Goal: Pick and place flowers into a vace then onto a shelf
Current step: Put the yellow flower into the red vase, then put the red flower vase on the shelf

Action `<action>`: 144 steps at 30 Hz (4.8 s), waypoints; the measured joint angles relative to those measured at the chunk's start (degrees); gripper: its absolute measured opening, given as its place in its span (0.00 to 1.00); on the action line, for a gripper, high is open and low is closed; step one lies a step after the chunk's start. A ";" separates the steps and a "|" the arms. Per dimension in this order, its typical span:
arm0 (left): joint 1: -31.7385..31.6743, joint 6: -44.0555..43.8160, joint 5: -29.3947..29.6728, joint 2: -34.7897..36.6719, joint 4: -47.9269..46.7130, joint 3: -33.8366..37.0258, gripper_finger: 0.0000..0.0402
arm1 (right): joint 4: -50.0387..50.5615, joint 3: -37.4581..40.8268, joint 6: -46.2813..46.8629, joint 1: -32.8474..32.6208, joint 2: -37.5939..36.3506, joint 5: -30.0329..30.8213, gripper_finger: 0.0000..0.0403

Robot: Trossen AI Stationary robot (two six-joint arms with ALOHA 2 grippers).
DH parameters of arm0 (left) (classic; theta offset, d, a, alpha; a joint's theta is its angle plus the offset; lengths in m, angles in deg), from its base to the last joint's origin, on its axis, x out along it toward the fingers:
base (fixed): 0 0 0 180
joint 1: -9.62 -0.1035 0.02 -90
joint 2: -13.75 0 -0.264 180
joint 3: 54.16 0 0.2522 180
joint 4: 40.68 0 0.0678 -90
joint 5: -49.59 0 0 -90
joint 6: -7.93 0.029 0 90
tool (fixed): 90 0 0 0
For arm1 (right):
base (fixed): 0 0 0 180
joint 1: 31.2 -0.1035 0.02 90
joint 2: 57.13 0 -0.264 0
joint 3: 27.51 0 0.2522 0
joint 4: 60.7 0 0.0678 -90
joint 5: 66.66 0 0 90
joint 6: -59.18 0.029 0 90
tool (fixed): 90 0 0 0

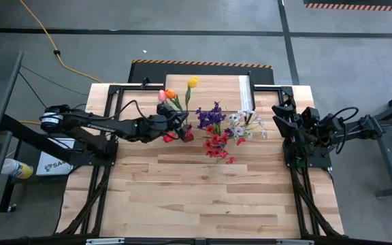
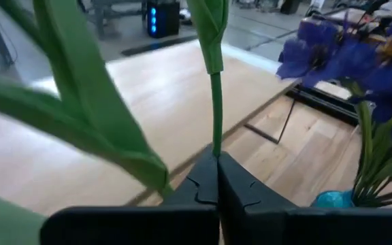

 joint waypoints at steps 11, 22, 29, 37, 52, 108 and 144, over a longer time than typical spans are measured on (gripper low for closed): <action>0.01 -2.55 -4.42 -0.81 -2.27 -0.02 0.35 | 0.02 0.00 -0.02 0.01 0.00 0.00 0.51; -0.01 -3.76 -8.86 -0.81 -3.06 -0.02 0.43 | 0.02 0.00 -0.01 0.01 0.00 -0.02 0.51; -0.01 -3.16 -8.83 1.65 -2.82 -0.11 0.43 | 0.03 0.00 0.00 0.01 0.00 -0.03 0.51; -0.01 1.90 -5.74 9.12 -2.75 -0.11 0.43 | 0.04 0.00 0.00 0.01 0.00 -0.26 0.51; 4.49 19.26 -5.96 26.74 -9.72 -13.14 0.43 | 0.02 0.00 0.00 0.01 0.00 -0.26 0.51; 44.09 -62.54 18.01 -16.79 -66.81 -32.73 0.60 | 1.10 0.00 2.59 0.00 -0.04 0.28 0.51; 33.24 -83.04 44.28 -29.78 -69.38 -23.80 0.85 | 4.47 0.00 3.50 0.00 -0.11 -2.15 0.51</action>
